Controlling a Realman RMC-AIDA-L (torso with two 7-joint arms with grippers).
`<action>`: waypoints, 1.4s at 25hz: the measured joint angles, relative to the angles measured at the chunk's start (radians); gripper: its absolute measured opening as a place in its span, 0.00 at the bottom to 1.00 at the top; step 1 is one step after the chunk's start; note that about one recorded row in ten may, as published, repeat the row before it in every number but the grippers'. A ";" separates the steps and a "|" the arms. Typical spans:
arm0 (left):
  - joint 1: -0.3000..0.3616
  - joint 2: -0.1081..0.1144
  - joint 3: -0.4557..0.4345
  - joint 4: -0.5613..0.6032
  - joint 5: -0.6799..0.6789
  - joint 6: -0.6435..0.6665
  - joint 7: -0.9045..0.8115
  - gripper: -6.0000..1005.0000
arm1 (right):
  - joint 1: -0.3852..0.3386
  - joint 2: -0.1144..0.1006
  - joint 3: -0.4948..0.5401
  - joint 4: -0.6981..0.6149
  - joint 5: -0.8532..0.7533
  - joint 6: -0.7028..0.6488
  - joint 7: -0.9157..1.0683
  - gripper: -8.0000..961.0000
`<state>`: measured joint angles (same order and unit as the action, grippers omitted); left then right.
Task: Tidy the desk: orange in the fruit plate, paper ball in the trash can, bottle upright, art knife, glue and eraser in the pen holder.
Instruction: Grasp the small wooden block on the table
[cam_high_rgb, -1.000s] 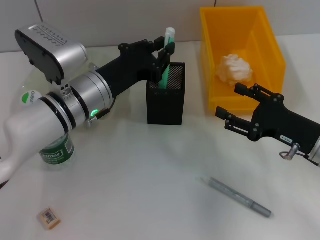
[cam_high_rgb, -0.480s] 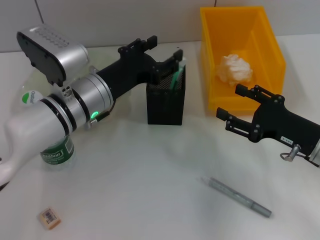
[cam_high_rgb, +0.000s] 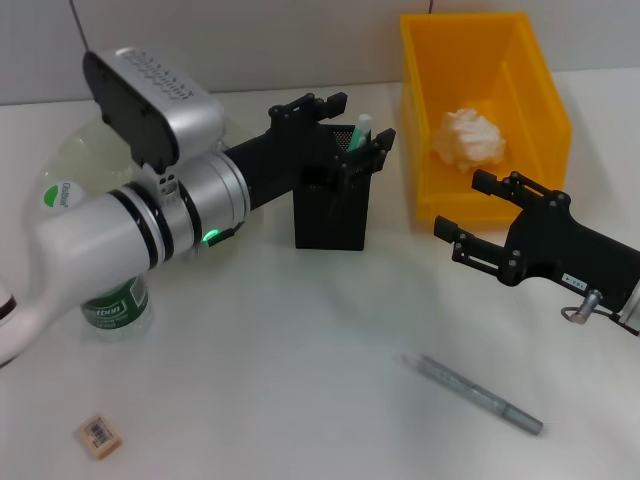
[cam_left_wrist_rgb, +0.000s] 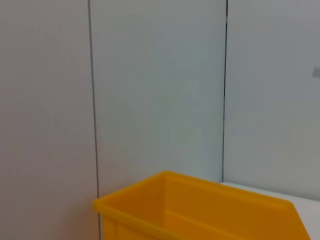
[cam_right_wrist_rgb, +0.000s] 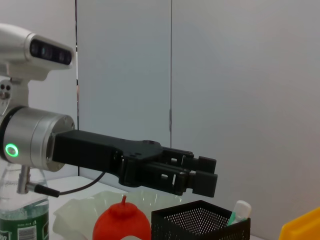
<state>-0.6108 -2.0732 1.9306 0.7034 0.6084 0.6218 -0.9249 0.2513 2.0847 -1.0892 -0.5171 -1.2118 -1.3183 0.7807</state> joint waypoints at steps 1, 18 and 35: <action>0.000 0.000 0.000 0.000 0.000 0.000 0.000 0.72 | 0.000 0.000 0.000 0.000 0.000 0.000 0.000 0.80; 0.117 0.010 -0.173 0.490 0.864 0.095 -0.703 0.72 | 0.011 -0.002 0.035 0.017 0.000 0.004 -0.006 0.80; 0.246 0.004 -0.229 0.910 1.624 0.512 -1.275 0.72 | 0.011 -0.003 0.035 0.016 -0.004 -0.003 -0.007 0.80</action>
<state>-0.3644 -2.0692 1.7014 1.6136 2.2319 1.1335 -2.2002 0.2626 2.0815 -1.0540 -0.5015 -1.2161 -1.3213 0.7737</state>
